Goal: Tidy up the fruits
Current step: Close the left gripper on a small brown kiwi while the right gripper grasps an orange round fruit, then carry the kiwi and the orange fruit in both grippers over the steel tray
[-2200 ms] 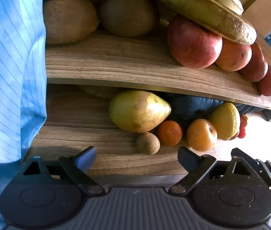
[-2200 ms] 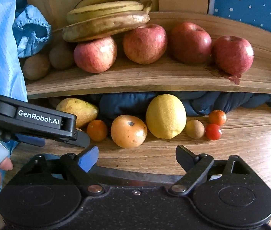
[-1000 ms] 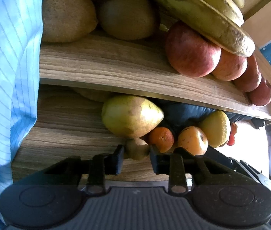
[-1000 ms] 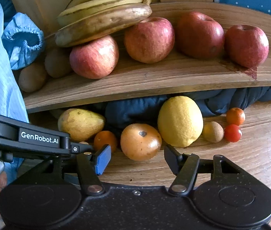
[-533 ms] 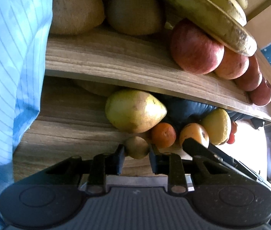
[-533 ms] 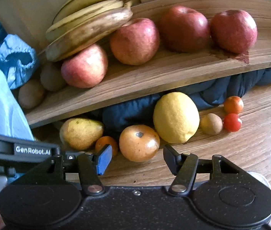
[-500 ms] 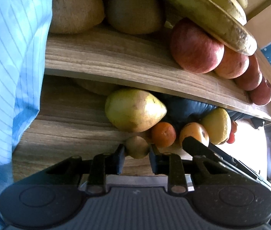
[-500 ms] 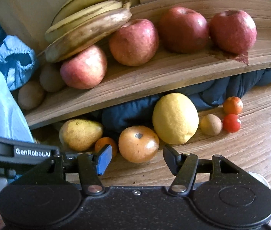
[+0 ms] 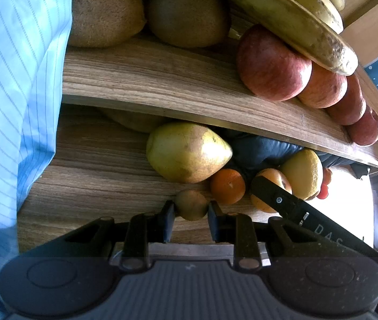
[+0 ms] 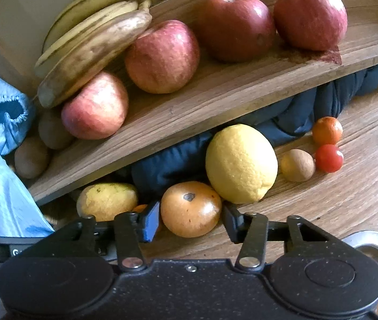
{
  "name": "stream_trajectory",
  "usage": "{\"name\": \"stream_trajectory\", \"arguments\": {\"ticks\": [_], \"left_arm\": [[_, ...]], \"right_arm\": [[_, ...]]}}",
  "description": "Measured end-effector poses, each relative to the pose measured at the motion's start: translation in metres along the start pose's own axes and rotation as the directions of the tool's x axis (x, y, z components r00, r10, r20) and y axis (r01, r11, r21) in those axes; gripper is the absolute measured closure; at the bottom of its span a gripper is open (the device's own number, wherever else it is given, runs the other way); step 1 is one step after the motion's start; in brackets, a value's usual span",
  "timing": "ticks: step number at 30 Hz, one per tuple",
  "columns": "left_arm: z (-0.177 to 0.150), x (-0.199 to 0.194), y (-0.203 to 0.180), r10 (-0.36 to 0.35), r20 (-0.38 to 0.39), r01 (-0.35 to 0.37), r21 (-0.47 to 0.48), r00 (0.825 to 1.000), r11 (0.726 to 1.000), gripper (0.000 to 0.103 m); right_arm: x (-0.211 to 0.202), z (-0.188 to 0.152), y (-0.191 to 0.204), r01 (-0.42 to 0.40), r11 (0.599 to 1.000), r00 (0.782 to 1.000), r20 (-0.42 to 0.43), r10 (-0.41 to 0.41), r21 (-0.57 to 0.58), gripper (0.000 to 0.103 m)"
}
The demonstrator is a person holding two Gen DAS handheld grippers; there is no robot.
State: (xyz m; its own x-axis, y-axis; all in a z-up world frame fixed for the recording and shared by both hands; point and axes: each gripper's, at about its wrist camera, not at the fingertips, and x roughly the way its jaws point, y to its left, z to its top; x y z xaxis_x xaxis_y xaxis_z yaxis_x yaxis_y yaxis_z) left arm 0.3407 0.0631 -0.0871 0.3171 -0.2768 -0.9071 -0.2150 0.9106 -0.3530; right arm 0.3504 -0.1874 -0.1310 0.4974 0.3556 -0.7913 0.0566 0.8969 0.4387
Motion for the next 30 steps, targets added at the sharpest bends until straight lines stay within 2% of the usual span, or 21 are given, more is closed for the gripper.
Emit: {"name": "stream_trajectory", "arguments": {"ticks": [12, 30], "left_arm": [[-0.004, -0.003, -0.008, -0.002, 0.008, 0.002, 0.021, 1.000, 1.000, 0.074], [-0.035, -0.021, -0.040, -0.016, 0.018, 0.014, 0.106, 1.000, 0.994, 0.074]], "right_arm": [[-0.012, -0.003, -0.002, -0.013, 1.000, 1.000, 0.013, 0.014, -0.003, 0.053], [-0.068, -0.023, -0.016, -0.017, 1.000, 0.995, 0.102, 0.018, -0.010, 0.053]]}}
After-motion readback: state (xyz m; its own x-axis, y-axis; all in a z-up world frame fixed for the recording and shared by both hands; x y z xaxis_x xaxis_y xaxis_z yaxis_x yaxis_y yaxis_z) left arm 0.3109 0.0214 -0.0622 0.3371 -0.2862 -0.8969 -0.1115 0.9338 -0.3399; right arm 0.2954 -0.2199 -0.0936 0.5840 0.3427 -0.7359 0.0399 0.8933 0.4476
